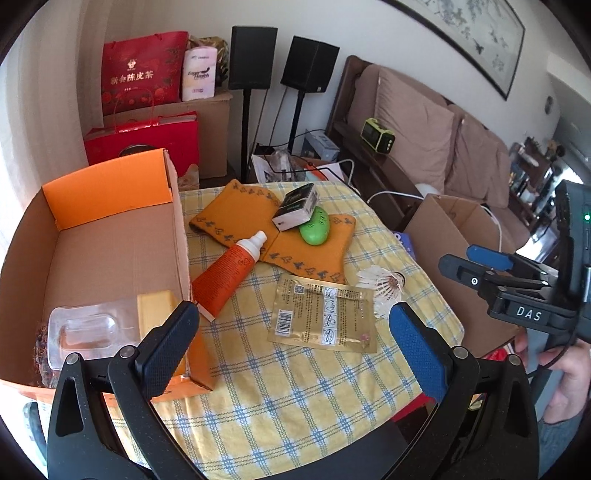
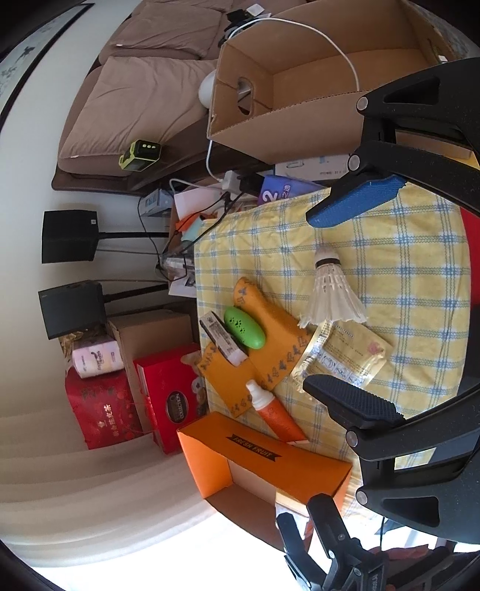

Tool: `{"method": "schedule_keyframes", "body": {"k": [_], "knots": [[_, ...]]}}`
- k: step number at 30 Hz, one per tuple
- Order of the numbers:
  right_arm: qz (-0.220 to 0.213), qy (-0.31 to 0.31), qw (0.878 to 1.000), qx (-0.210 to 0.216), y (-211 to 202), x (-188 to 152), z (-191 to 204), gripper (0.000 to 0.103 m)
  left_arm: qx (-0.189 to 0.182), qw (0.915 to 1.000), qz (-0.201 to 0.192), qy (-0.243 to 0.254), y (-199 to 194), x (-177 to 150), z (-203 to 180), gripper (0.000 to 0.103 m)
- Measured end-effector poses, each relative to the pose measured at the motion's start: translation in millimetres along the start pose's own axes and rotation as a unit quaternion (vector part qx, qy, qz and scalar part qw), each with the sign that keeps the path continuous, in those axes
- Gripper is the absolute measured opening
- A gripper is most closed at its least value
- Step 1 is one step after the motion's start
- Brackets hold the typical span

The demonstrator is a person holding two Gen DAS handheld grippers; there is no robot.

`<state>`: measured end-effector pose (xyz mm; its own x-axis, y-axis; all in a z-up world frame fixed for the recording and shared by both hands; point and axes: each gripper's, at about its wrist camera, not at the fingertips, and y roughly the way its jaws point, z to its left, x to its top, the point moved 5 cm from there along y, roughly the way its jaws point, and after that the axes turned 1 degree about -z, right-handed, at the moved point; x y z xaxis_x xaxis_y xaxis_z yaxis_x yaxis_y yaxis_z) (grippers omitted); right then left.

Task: Organize objects
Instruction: 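Grasp the white shuttlecock by its base with the right gripper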

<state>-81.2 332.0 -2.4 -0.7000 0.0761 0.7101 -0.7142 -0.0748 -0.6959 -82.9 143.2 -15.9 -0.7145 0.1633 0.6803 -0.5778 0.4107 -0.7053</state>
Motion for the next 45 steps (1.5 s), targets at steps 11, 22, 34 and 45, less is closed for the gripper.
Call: {"method": "schedule_keyframes", "body": {"k": [11,22,34,45], "knots": [[0.057,-0.087,0.994,0.022,25,-16,-30,0.083,-0.023,0.9944,0.023,0.100,28,-26,-43,0.103],[0.101,-0.265,0.959,0.020,65,-39,-28,0.075,-0.046,0.9898,0.073,0.113,64,-55,-56,0.103],[0.146,-0.403,0.902,0.048,107,-47,3,0.067,-0.047,0.9911,0.099,0.075,78,-62,-32,0.103],[0.168,-0.400,0.895,0.103,110,-40,16,0.044,-0.050,0.9904,0.097,0.084,76,-64,-33,0.103]]}}
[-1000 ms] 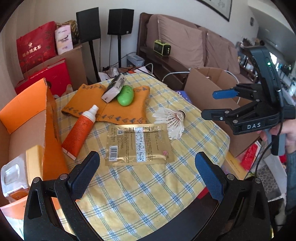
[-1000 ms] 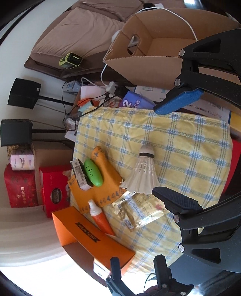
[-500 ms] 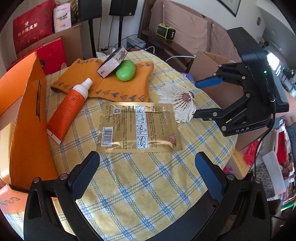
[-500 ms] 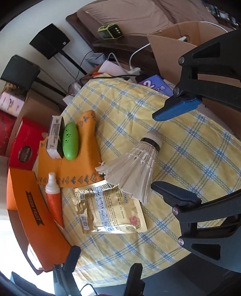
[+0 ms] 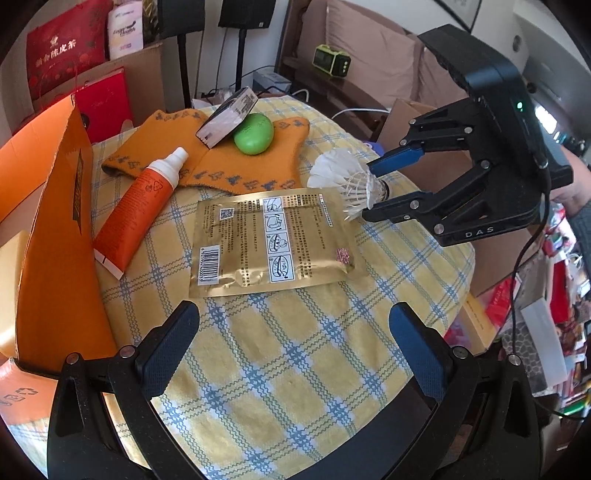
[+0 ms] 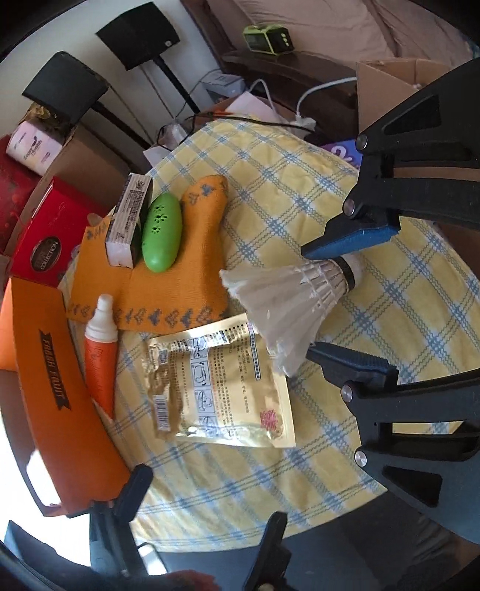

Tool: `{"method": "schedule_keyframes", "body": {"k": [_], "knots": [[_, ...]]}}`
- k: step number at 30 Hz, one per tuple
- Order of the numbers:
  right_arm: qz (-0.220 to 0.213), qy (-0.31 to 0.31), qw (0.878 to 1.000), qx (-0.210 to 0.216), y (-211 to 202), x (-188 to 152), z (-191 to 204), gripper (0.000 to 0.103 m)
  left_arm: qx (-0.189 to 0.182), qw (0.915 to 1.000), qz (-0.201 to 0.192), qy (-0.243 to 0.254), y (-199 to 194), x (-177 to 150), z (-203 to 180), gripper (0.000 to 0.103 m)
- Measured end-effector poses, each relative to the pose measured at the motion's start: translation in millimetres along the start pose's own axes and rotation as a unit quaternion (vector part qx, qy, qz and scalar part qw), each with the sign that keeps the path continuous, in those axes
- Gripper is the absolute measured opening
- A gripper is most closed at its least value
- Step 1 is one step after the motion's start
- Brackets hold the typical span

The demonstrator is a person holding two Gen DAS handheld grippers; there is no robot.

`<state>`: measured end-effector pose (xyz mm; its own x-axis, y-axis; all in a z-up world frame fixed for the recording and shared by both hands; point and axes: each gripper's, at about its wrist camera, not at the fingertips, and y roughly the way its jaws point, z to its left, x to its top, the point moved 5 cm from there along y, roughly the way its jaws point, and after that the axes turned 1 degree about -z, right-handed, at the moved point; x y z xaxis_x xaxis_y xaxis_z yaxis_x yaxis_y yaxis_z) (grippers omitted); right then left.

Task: Organize objects
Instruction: 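Grasp the white shuttlecock by its base with the right gripper, then grasp the gold foil packet with the left gripper while the right gripper holds the shuttlecock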

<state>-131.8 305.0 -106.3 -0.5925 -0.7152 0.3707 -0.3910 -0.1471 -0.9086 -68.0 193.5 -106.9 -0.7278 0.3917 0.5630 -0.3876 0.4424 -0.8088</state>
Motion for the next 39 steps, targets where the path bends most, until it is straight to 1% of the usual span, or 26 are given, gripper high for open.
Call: {"method": "schedule_keyframes", "body": {"k": [2,5,7,9,11,12,15,17,19,20,22,23,24,25,26,28,29,32,34,35,36,39], "knots": [[-0.013,0.017,1.000,0.016,-3,1,1,0.043,0.005,1.0000,0.000,0.007,1,0,-1,0.103],[-0.022,0.027,0.999,0.020,-3,1,6,0.043,0.022,0.9995,-0.002,0.023,3,0,-4,0.103],[-0.029,0.046,0.998,0.024,-5,2,7,0.043,0.036,0.9981,-0.008,0.049,6,2,-9,0.103],[-0.038,0.084,0.995,0.040,-7,2,0,0.042,0.058,0.9945,-0.017,0.085,7,2,-15,0.103],[-0.042,0.120,0.990,0.058,-7,1,-7,0.042,0.090,0.9880,-0.032,0.122,10,2,-20,0.103],[-0.045,0.127,0.989,0.062,-7,1,-8,0.042,0.105,0.9842,-0.039,0.138,11,2,-23,0.103],[-0.049,0.136,0.987,0.068,-8,1,-8,0.042,0.158,0.9695,-0.061,0.178,18,6,-28,0.103],[-0.051,0.138,0.986,0.071,-9,0,-8,0.042,0.181,0.9626,-0.069,0.190,25,9,-28,0.101],[-0.054,0.143,0.985,0.075,-9,-1,-8,0.042,0.196,0.9567,-0.071,0.203,31,10,-30,0.093],[-0.055,0.146,0.985,0.078,-9,-1,-8,0.042,0.204,0.9536,-0.070,0.210,34,11,-30,0.091],[-0.057,0.149,0.984,0.081,-9,-2,-8,0.042,0.210,0.9493,-0.073,0.222,39,11,-30,0.074],[-0.059,0.151,0.983,0.085,-10,-3,-7,0.042,0.209,0.9485,-0.075,0.226,40,12,-31,0.069],[-0.060,0.151,0.983,0.087,-10,-3,-6,0.042,0.209,0.9477,-0.075,0.229,42,13,-32,0.062],[-0.061,0.151,0.983,0.088,-10,-4,-6,0.042,0.208,0.9472,-0.075,0.233,43,14,-33,0.055],[-0.061,0.150,0.983,0.087,-11,-4,-5,0.042,0.206,0.9469,-0.074,0.236,45,14,-35,0.050],[-0.063,0.150,0.983,0.088,-11,-4,-5,0.042,0.200,0.9474,-0.069,0.240,49,15,-35,0.029],[-0.063,0.150,0.983,0.087,-11,-4,-5,0.042,0.196,0.9484,-0.066,0.241,51,15,-35,0.026],[-0.061,0.149,0.984,0.071,-12,-5,-4,0.044,0.193,0.9478,-0.078,0.242,47,17,-37,0.023],[-0.056,0.140,0.987,0.055,-10,-4,-2,0.051,0.184,0.9502,-0.091,0.235,38,19,-37,0.019],[-0.054,0.134,0.989,0.044,-9,-4,-1,0.055,0.177,0.9523,-0.097,0.229,34,21,-37,0.018],[-0.053,0.130,0.990,0.036,-8,-3,-1,0.055,0.171,0.9547,-0.102,0.221,28,24,-36,0.016],[-0.048,0.133,0.990,0.026,-3,-1,-1,0.055,0.131,0.9691,-0.112,0.176,8,34,-30,0.013]]}}
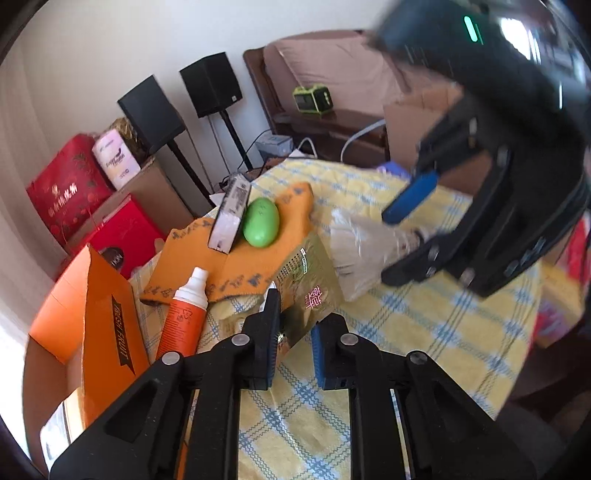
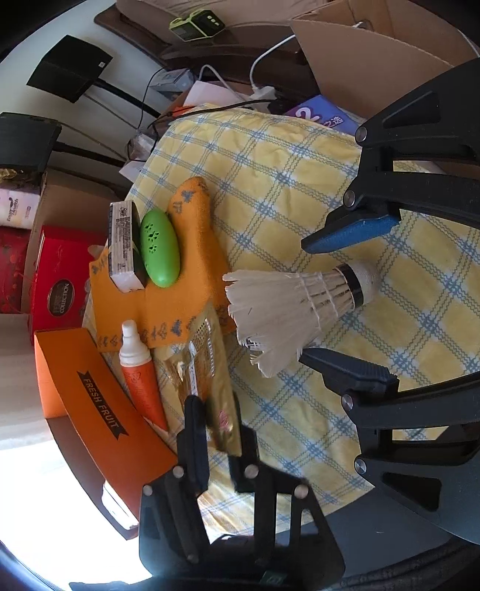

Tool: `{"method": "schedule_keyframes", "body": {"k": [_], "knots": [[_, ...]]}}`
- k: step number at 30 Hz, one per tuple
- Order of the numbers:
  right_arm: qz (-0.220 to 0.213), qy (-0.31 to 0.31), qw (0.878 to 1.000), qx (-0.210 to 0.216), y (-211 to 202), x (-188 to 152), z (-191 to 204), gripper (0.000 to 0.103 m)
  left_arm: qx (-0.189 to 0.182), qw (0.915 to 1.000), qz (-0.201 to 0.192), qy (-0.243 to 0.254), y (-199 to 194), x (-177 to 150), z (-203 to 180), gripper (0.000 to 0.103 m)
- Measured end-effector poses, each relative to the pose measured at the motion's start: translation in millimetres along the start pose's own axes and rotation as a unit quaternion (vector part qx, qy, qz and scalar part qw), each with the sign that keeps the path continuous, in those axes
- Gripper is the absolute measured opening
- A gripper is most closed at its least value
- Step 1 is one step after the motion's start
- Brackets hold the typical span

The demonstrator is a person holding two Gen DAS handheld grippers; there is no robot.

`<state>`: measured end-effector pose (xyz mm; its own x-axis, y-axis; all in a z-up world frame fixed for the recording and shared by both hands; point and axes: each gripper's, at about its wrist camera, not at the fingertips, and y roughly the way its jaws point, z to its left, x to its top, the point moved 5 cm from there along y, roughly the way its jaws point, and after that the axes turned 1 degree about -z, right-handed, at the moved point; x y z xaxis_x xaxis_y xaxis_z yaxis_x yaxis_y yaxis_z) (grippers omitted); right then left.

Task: Organize objects
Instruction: 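Grasp the gold foil packet with the left gripper while the right gripper holds the shuttlecock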

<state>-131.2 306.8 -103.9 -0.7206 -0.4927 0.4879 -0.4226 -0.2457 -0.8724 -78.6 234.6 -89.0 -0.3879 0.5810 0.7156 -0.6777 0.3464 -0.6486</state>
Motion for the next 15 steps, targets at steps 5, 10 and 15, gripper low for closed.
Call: {"method": "schedule_keyframes", "body": {"k": [5,10,15], "knots": [[-0.001,0.010,1.000,-0.005,4,3,1,0.041,-0.062,0.9927,-0.007,-0.103,-23,17,41,0.008],[-0.003,0.024,1.000,-0.016,-4,5,6,0.040,-0.119,0.9759,-0.013,-0.182,-43,25,77,0.005],[-0.027,0.048,0.998,-0.034,-26,10,11,0.040,-0.130,0.9677,-0.026,-0.214,-59,26,99,0.005]]}}
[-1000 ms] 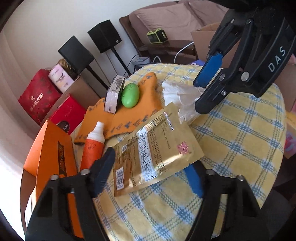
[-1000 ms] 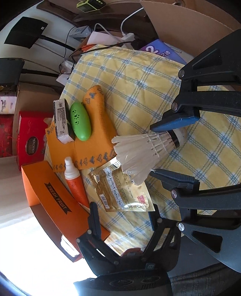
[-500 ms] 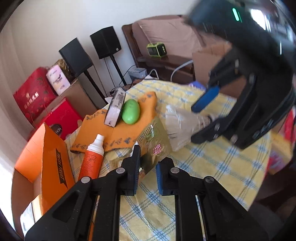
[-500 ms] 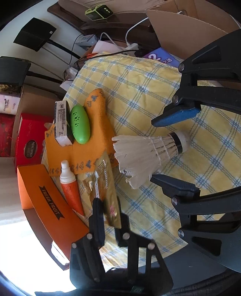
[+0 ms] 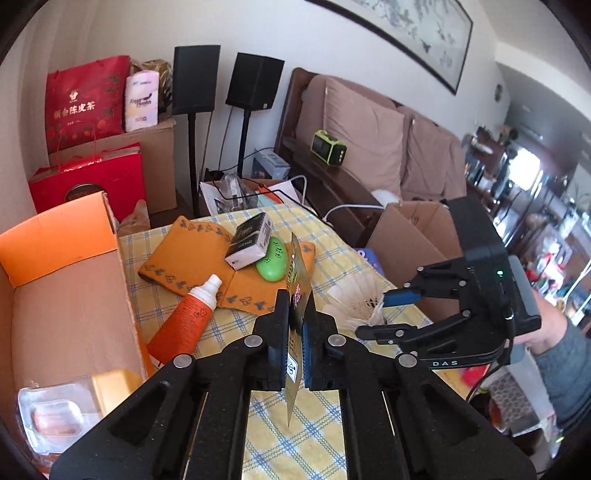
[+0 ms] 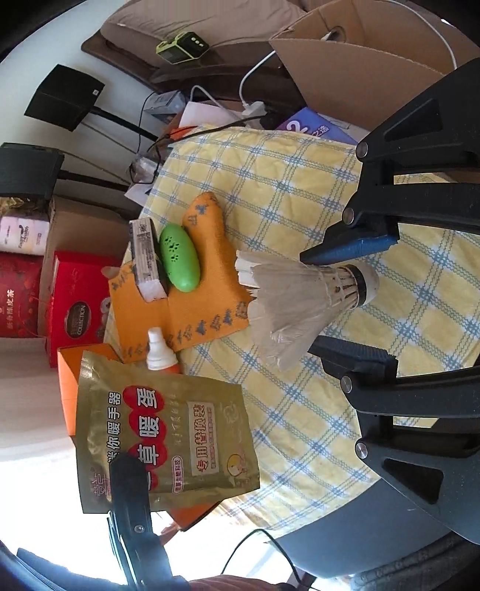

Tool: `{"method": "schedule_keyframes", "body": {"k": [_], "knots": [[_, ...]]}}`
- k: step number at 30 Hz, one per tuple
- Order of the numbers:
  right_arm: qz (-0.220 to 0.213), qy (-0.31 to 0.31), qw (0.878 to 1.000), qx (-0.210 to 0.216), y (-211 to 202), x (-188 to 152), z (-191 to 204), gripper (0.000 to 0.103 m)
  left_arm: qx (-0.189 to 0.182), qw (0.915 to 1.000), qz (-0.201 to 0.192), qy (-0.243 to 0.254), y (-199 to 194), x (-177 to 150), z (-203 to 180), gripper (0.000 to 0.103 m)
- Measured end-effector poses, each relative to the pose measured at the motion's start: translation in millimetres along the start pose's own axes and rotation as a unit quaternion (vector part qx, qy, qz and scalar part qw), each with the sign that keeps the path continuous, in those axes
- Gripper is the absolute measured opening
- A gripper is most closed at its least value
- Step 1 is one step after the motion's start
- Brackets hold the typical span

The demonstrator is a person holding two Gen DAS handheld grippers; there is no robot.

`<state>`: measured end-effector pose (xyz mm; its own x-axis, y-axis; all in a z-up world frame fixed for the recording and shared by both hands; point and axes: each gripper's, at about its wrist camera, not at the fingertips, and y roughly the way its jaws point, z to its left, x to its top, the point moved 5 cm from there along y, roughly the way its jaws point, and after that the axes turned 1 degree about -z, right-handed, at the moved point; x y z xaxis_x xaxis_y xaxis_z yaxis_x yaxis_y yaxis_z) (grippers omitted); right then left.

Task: Organize objects
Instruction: 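Grasp the gold foil packet with the left gripper while the right gripper holds the shuttlecock, then carry the packet and shuttlecock over the orange box and release both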

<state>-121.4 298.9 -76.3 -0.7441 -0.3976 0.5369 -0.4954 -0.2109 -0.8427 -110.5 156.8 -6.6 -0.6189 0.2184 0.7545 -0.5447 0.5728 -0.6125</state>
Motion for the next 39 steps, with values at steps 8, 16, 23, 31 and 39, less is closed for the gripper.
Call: {"method": "schedule_keyframes", "body": {"k": [8,16,23,31,39], "knots": [[-0.030,0.021,0.999,0.009,-35,23,21,0.039,0.008,0.9993,-0.028,-0.023,-35,20,25,0.005],[-0.049,0.036,0.998,0.032,-48,59,50,0.040,0.043,0.9970,-0.056,-0.032,-81,45,61,0.005],[-0.066,0.016,0.996,0.050,-47,99,87,0.040,0.096,0.9918,-0.071,-0.046,-112,56,106,0.005],[-0.080,-0.010,0.994,0.080,-41,144,126,0.040,0.124,0.9894,-0.042,-0.062,-105,51,156,0.005],[-0.079,-0.012,0.993,0.090,-13,172,153,0.040,0.127,0.9892,0.032,-0.066,-73,37,202,0.005]]}}
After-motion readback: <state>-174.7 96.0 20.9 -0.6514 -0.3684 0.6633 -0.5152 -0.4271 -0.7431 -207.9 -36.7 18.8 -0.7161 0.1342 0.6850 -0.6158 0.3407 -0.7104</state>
